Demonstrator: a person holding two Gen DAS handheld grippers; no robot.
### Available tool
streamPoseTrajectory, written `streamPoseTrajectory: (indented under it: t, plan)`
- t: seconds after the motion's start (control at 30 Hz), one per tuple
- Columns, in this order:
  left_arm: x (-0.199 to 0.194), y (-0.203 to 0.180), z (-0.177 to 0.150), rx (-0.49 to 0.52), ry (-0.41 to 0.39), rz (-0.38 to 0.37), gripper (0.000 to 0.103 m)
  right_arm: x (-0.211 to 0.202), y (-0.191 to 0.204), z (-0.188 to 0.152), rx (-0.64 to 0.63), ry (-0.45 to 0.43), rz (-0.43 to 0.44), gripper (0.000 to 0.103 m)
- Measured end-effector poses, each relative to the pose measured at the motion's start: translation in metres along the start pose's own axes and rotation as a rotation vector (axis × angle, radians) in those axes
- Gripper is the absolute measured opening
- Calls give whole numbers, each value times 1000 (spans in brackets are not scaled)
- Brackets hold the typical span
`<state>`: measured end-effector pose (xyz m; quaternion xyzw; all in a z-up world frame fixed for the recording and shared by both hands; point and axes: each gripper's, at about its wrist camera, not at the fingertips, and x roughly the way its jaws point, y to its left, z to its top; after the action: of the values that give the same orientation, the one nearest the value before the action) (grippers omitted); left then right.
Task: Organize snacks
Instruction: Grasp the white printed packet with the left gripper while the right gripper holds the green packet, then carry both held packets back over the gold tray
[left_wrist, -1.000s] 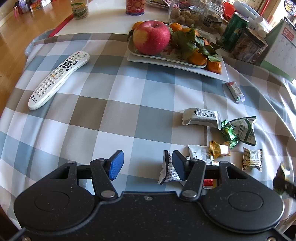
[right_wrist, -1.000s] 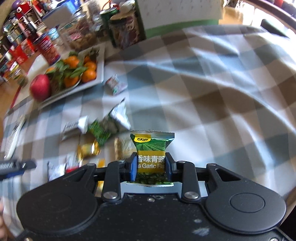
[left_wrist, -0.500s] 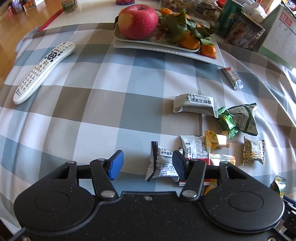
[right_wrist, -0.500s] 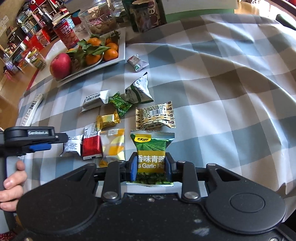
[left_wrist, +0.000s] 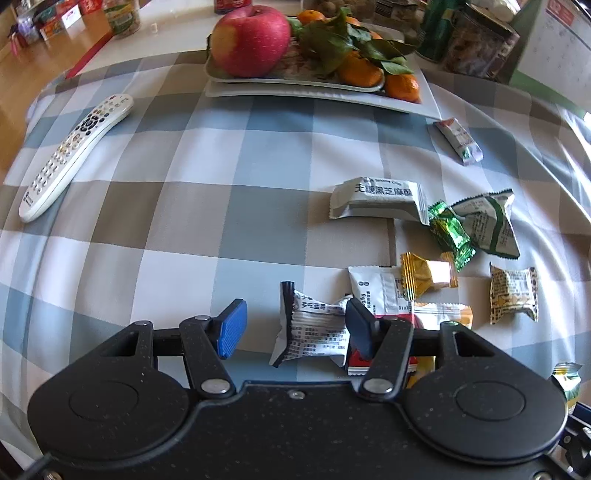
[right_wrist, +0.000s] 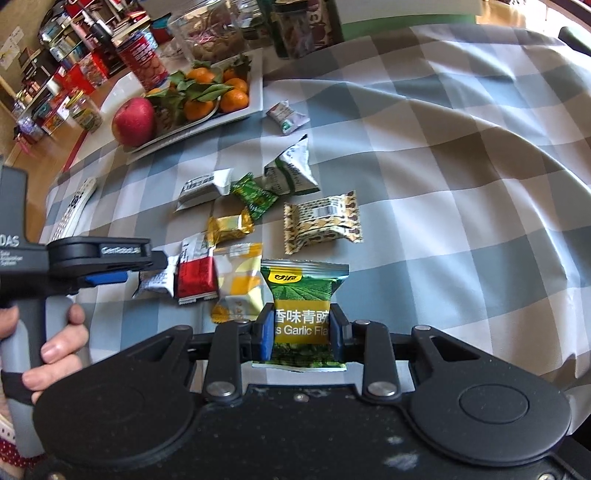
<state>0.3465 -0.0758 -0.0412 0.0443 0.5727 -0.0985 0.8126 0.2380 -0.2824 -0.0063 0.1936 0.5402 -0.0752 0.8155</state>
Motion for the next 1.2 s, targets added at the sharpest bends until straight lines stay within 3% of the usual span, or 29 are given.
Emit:
streamPoseTrajectory:
  t: [0.43, 0.53, 0.97, 1.2]
  plan:
    - [15, 0, 1, -10, 50, 11, 63, 4, 0, 1, -5, 29, 1, 31]
    - [16, 0, 0, -18, 50, 19, 52, 7, 0, 0, -9, 38, -7, 31]
    - [-11, 17, 2, -95, -3, -16, 51, 17, -17, 8, 61, 54, -57, 31]
    - [-27, 23, -13, -125, -4, -57, 51, 22, -26, 10, 91, 53, -101, 31]
